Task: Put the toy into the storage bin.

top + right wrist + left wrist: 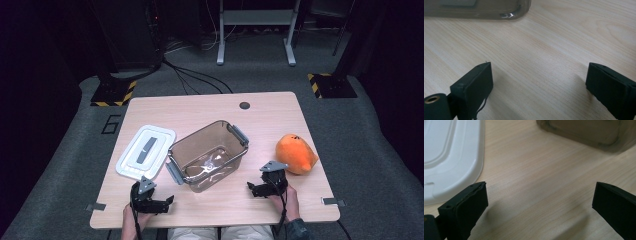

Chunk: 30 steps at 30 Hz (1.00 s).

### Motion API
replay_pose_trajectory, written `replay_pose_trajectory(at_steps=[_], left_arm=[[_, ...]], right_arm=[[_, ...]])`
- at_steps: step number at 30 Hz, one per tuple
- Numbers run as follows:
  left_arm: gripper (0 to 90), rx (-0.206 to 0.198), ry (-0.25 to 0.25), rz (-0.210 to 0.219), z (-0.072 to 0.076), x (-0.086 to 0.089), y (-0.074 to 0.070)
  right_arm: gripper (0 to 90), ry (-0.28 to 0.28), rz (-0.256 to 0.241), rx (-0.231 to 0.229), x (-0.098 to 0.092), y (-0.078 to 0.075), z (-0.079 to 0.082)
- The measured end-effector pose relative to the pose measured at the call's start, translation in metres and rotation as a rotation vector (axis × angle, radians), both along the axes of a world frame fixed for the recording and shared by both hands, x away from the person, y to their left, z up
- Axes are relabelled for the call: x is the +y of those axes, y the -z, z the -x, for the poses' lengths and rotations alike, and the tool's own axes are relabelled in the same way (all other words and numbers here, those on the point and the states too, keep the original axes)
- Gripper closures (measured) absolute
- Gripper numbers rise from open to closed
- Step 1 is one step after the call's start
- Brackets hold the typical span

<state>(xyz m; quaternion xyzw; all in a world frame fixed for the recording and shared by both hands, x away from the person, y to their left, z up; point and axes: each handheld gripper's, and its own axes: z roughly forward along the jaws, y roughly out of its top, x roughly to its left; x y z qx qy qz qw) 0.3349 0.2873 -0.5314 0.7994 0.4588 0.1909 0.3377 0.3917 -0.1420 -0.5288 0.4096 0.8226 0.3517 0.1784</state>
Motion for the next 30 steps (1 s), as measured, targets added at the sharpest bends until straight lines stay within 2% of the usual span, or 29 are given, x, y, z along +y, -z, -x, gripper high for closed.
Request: replay_pose_trajectory(at_steps=[2,3,14,15,20,21,23,24,25,27,28,29,30], left_arm=[[0.2,-0.011,0.007,-0.016,0.000,-0.001,0.000],[0.2,-0.003,0.006,-0.002,-0.001,-0.001,0.000],[0.1,0.000,0.022,-0.007,-0.004,0.000,0.000],[0.1,-0.001,0.022,-0.006,-0.004,0.000,0.000],[0.1,-0.001,0.023,-0.006,-0.004,0.000,0.000],[0.1,-0.001,0.022,-0.006,-0.004,0.000,0.000],[0.1,-0.001,0.023,-0.007,-0.004,0.000,0.000],[0.1,-0.001,0.023,-0.007,-0.004,0.000,0.000],[0.1,-0.001,0.024,-0.006,-0.004,0.000,0.000],[0.1,-0.001,0.022,-0.006,-0.004,0.000,0.000],[0.1,-0.001,0.022,-0.006,-0.004,0.000,0.000],[0.2,-0.001,0.022,-0.007,-0.004,0.000,0.000],[0.2,-0.001,0.022,-0.007,-0.004,0.000,0.000]], right_arm=[[7.1,-0.003,0.001,-0.001,0.000,0.000,0.000],[7.1,-0.003,0.001,-0.001,0.000,0.000,0.000],[4.9,0.009,0.005,-0.001,0.000,0.000,0.000],[1.6,0.015,0.018,-0.002,0.002,0.000,0.001],[0.0,0.032,0.045,0.009,0.007,-0.002,0.001],[0.0,0.021,0.067,0.015,0.006,-0.006,0.002],[0.0,0.011,0.069,0.007,0.005,-0.009,0.002],[0.0,0.012,0.063,0.004,0.004,-0.013,0.004],[0.2,0.005,0.036,-0.001,-0.001,-0.025,0.006],[1.8,-0.020,0.030,-0.026,-0.008,-0.037,0.006],[1.8,-0.020,0.030,-0.026,-0.008,-0.037,0.006],[2.1,-0.010,0.022,-0.032,-0.012,-0.047,0.006],[2.1,-0.010,0.022,-0.032,-0.012,-0.047,0.006]])
